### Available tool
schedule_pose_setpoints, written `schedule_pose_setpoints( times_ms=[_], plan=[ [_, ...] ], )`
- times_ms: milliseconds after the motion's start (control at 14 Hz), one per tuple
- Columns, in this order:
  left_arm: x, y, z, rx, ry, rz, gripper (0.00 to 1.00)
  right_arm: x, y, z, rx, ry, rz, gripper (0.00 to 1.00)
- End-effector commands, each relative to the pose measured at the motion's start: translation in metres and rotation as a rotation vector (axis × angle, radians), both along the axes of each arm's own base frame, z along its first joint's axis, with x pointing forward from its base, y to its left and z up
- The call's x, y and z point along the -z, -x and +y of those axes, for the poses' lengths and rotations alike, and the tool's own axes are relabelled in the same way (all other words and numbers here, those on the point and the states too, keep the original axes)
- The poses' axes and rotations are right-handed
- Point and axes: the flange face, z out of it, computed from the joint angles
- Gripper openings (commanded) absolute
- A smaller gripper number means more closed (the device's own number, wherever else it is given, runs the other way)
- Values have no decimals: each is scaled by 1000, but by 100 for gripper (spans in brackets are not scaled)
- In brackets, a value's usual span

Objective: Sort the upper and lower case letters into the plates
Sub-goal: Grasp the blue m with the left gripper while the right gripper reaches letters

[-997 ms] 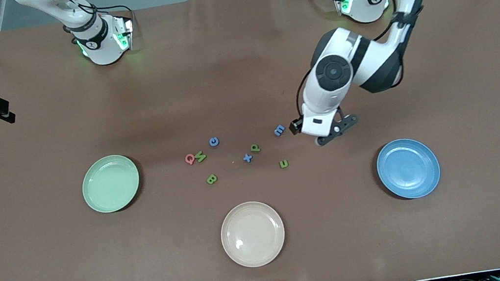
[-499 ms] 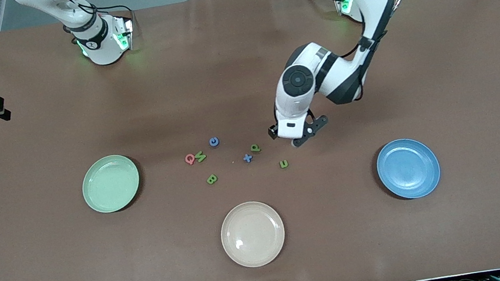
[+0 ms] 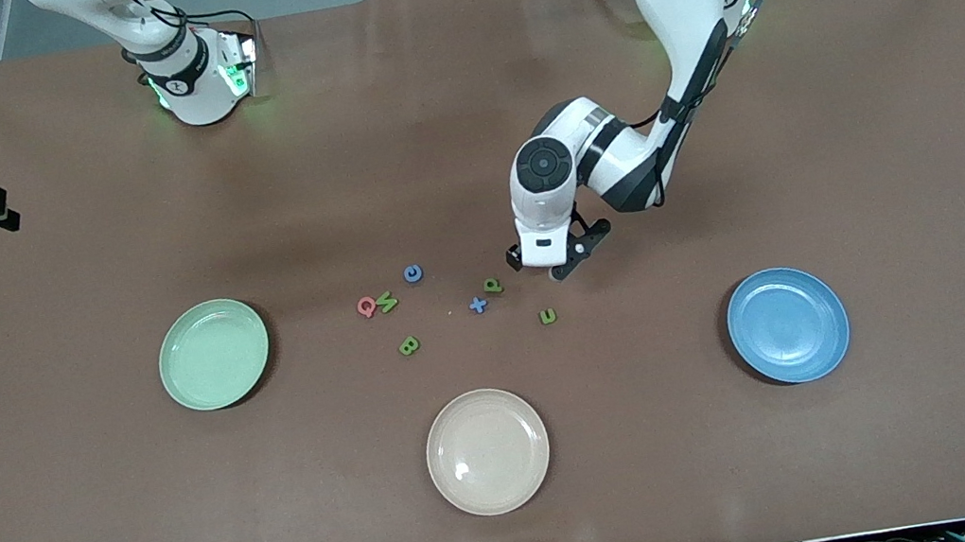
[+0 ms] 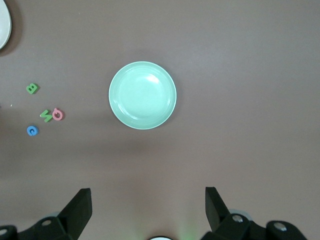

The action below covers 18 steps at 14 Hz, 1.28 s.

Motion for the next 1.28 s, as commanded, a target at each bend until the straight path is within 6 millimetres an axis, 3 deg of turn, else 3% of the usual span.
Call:
schedule_pose_setpoints(
  times_ms=[0,214,499,641,712,784,926,1069,1211],
  plan=[
    [1,-6,-2,-26,14,-34,80,2,-18,-3,10,-17,-7,100],
    [19,-4,-4,-62,33,-35,77,6,-30,-2,4,-13,-53,100],
    [23,-1,-2,-71,24,-26,73,39,-54,-11,18,-9,-42,100],
    [21,-1,-2,-74,25,-28,55,59,-66,-14,15,8,-27,100],
    [21,-2,-2,-68,25,-31,38,85,-76,-16,15,15,16,100],
    [19,-4,0,-64,28,-33,26,97,-80,-18,11,36,38,100],
    [3,-18,7,-79,38,-54,2,103,-80,-15,33,32,50,100],
    [-33,-40,20,-37,66,-107,0,106,-79,-10,53,29,60,100],
    [-83,-72,53,-15,73,-165,0,118,-78,16,193,13,83,100]
  ],
)
